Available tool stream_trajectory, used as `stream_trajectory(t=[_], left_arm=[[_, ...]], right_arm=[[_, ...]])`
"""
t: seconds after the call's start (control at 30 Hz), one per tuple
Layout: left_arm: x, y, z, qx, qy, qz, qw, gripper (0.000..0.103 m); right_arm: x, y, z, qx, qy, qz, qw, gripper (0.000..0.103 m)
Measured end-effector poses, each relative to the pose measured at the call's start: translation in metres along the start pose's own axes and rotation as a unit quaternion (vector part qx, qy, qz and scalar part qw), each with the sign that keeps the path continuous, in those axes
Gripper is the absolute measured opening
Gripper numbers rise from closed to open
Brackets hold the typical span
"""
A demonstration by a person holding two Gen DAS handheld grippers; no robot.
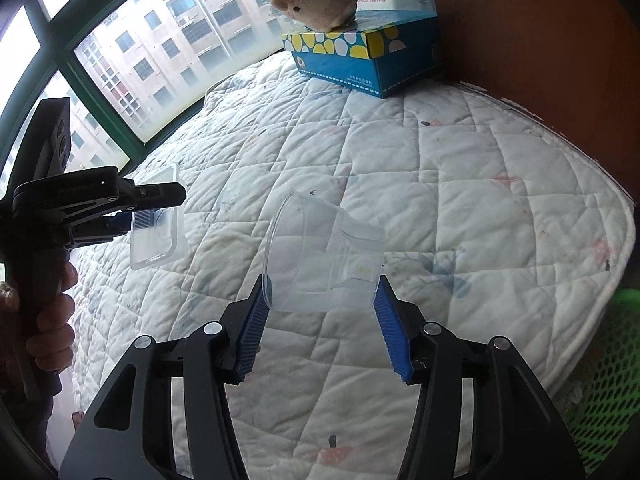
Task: Collect trash
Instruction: 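Grasp the clear rectangular box with the left tool while the right tool grasps the clear plastic cup, then drop the cup from the right tool while the left tool drops the clear box into the basket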
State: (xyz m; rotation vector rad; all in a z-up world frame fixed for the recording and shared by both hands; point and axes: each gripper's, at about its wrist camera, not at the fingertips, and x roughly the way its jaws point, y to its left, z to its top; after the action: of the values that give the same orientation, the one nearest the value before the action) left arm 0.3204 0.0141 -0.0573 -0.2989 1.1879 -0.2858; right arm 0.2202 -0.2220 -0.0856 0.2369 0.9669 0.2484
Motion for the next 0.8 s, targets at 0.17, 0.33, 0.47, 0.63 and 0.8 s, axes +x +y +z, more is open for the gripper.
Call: stream_trajectory(t=[0.17,0.33,0.47,0.63,0.8], left_arm=[[-0.009,-0.024,-0.02,0.023,0.001,-0.01,0.9997,0.057],[-0.016,-0.05,-0.04,0.048,0.003,-0.02,0.9986,0.057],[-0.022,-0.074,-0.057,0.069,0.006,-0.034,0.997,0.057],[-0.025,-0.109,-0.08,0.101,0.013,-0.045,0.9938,0.057],[-0.023,-0.145,-0.102,0.13,0.022,-0.058,0.9896,0.057]], right_arm=[[-0.03,-0.011,-0.017,0.003,-0.011,-0.012,1.0,0.053],[-0.06,-0.024,-0.036,0.006,-0.023,-0.029,0.999,0.053],[-0.085,-0.038,-0.054,0.016,-0.034,-0.043,0.998,0.053],[-0.114,-0.063,-0.077,0.033,-0.044,-0.067,0.996,0.053],[-0.139,-0.089,-0.095,0.052,-0.052,-0.092,0.993,0.053]])
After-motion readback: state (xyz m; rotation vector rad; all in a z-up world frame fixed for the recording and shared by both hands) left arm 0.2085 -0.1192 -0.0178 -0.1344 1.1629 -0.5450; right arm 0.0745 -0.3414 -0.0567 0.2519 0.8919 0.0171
